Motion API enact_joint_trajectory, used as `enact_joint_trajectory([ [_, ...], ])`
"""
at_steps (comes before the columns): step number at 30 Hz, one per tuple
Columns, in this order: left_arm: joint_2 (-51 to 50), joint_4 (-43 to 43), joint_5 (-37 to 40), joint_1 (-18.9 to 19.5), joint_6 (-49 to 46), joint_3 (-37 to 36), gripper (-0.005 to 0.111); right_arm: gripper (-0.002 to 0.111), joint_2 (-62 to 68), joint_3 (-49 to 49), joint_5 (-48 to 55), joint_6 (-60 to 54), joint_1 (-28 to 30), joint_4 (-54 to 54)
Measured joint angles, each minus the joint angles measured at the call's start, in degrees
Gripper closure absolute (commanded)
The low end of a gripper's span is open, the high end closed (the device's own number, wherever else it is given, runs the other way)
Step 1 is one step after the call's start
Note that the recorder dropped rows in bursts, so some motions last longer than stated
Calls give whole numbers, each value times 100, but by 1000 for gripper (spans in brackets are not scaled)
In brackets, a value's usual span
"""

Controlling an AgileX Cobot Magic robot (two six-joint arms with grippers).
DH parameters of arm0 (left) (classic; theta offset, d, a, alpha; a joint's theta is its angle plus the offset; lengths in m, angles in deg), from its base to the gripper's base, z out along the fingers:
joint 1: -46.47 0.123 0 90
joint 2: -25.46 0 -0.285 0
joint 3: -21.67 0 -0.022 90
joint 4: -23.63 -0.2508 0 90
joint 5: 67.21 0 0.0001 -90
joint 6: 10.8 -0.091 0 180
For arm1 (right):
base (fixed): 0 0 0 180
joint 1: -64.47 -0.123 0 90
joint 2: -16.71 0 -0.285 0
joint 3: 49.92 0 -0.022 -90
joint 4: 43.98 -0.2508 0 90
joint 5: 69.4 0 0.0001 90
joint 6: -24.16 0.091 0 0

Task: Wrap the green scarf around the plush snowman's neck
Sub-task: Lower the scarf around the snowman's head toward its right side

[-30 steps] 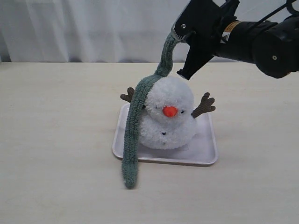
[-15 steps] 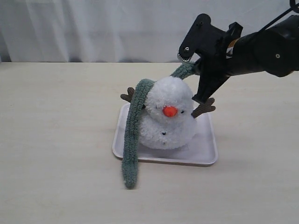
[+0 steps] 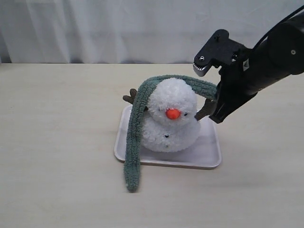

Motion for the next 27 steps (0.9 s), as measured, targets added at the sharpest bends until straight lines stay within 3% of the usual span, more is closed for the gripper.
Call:
enact_joint_trajectory([
  [7, 0, 0, 0, 0, 0, 0, 107, 104, 225, 187, 145, 233, 0, -164],
  [15, 0, 0, 0, 0, 0, 0, 107, 104, 276, 187, 212, -26, 0, -1274],
  [27, 0, 0, 0, 0, 0, 0, 107, 104, 785, 187, 426, -70, 0, -1411],
])
